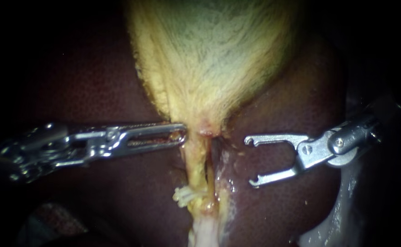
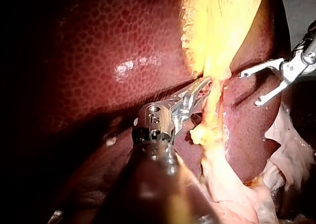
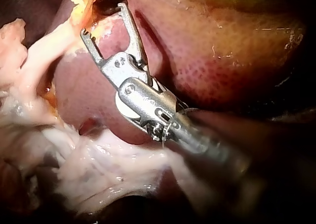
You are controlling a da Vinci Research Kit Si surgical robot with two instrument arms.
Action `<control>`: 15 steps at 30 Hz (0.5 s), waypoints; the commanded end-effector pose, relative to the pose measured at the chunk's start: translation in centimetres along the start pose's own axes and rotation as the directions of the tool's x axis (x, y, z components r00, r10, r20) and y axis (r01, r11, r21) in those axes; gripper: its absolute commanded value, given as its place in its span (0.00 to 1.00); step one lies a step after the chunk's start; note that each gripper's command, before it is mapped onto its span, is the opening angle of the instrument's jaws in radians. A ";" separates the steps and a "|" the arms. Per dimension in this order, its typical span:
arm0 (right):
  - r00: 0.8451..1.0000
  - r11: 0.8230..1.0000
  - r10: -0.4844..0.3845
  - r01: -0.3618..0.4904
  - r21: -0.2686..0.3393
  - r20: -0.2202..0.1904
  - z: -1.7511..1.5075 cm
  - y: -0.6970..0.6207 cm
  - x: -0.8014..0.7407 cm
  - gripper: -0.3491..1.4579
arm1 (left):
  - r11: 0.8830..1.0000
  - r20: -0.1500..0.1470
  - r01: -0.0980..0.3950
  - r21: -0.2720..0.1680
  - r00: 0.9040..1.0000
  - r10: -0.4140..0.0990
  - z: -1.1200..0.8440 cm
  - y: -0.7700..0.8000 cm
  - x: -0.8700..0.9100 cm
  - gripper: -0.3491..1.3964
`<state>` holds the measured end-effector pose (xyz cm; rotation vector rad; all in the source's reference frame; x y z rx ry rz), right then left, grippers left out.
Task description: Going back second clip left tube
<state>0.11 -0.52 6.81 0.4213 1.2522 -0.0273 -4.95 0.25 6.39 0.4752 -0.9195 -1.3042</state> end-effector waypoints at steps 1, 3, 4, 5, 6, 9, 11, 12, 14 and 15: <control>1.000 1.000 0.000 0.000 0.000 0.000 0.00 0.00 0.00 0.52 | 1.000 0.000 0.000 -0.001 1.000 0.000 0.00 0.00 0.00 0.00; 1.000 1.000 0.000 0.000 0.000 0.000 0.00 0.00 0.00 0.52 | 1.000 -0.002 -0.001 0.001 1.000 0.001 0.00 0.00 0.00 0.00; 1.000 1.000 0.000 0.000 0.000 0.000 0.00 0.00 0.00 0.52 | 1.000 -0.002 -0.001 0.001 1.000 0.001 0.01 0.00 0.01 0.00; 1.000 1.000 0.000 0.000 0.000 0.000 0.00 0.00 0.00 0.52 | 1.000 -0.002 -0.001 0.001 1.000 0.001 0.01 0.00 0.01 0.00; 1.000 1.000 0.000 0.000 0.000 0.000 0.00 0.00 0.00 0.52 | 1.000 -0.002 -0.001 0.001 1.000 0.001 0.01 0.00 0.01 0.00; 1.000 1.000 0.000 0.000 0.000 0.000 0.00 -0.01 0.00 0.52 | 1.000 -0.002 -0.001 0.001 1.000 0.001 0.01 0.00 0.01 0.00; 1.000 1.000 0.000 0.000 0.000 0.000 0.00 -0.01 0.00 0.52 | 1.000 -0.002 -0.001 0.001 1.000 0.001 0.01 0.00 0.01 0.00; 1.000 1.000 0.000 0.000 0.000 0.000 0.00 -0.01 0.00 0.52 | 1.000 -0.002 -0.001 0.001 1.000 0.001 0.01 0.00 0.01 0.00; 1.000 1.000 0.000 0.000 0.000 0.000 0.00 -0.01 0.00 0.52 | 1.000 -0.002 -0.001 0.001 1.000 0.001 0.01 0.00 0.01 0.00; 1.000 1.000 0.000 0.000 0.000 0.000 0.00 -0.01 0.00 0.52 | 1.000 -0.002 -0.001 0.001 1.000 0.001 0.01 0.00 0.01 0.00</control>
